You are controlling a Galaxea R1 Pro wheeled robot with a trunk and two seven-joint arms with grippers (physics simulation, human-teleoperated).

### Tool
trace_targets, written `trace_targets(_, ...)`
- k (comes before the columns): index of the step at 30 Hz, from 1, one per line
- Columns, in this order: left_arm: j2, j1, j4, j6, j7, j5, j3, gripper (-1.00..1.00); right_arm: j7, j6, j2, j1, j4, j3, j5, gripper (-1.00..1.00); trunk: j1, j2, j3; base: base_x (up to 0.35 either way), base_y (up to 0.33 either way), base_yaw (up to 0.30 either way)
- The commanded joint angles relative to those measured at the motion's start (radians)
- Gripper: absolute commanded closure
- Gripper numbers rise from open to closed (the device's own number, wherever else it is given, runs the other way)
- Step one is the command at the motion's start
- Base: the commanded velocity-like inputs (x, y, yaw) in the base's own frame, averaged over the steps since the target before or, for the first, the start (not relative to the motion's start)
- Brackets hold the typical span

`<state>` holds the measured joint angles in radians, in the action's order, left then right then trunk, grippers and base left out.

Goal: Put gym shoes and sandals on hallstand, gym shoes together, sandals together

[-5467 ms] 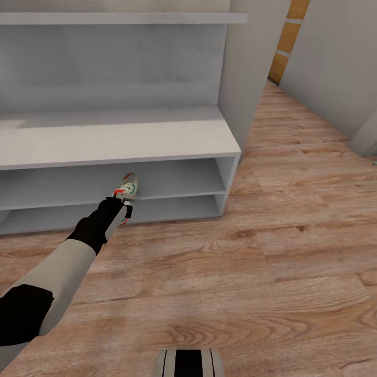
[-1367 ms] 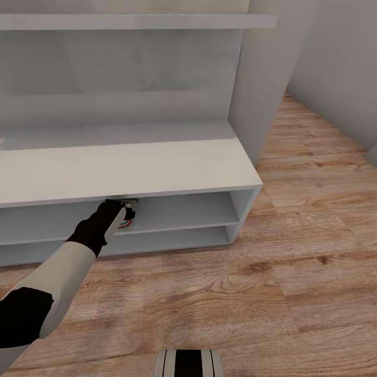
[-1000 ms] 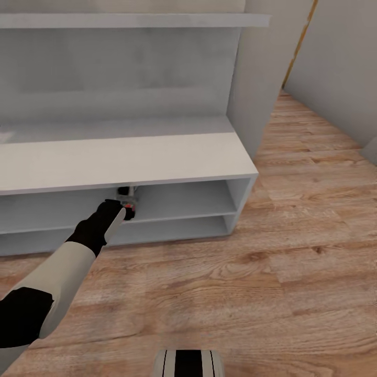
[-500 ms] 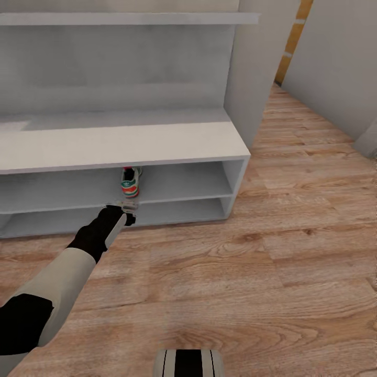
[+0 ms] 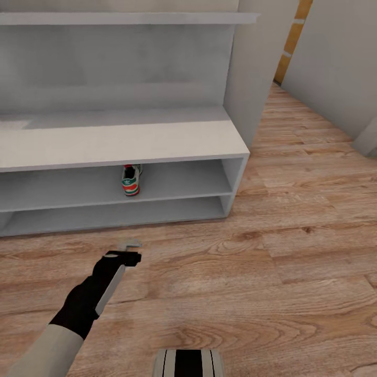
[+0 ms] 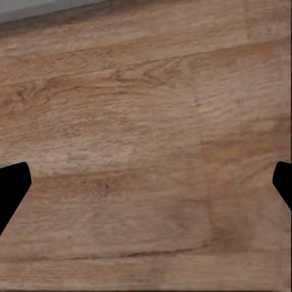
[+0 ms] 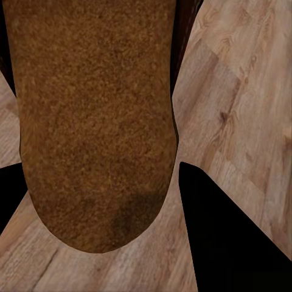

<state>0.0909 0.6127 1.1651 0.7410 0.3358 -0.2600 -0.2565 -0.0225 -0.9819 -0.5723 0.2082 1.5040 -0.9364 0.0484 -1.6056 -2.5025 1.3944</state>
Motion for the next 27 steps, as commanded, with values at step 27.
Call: trace_targets(27, -0.001, -0.379, 0.316, -0.208, -1.223, 0.007, 0.873, -1.0, 0.001, 0.031, 0.117, 0.0, 0.001, 0.0, 0.015, 1.0, 0.0, 0.0, 0.001, 0.0, 0.0, 0.0)
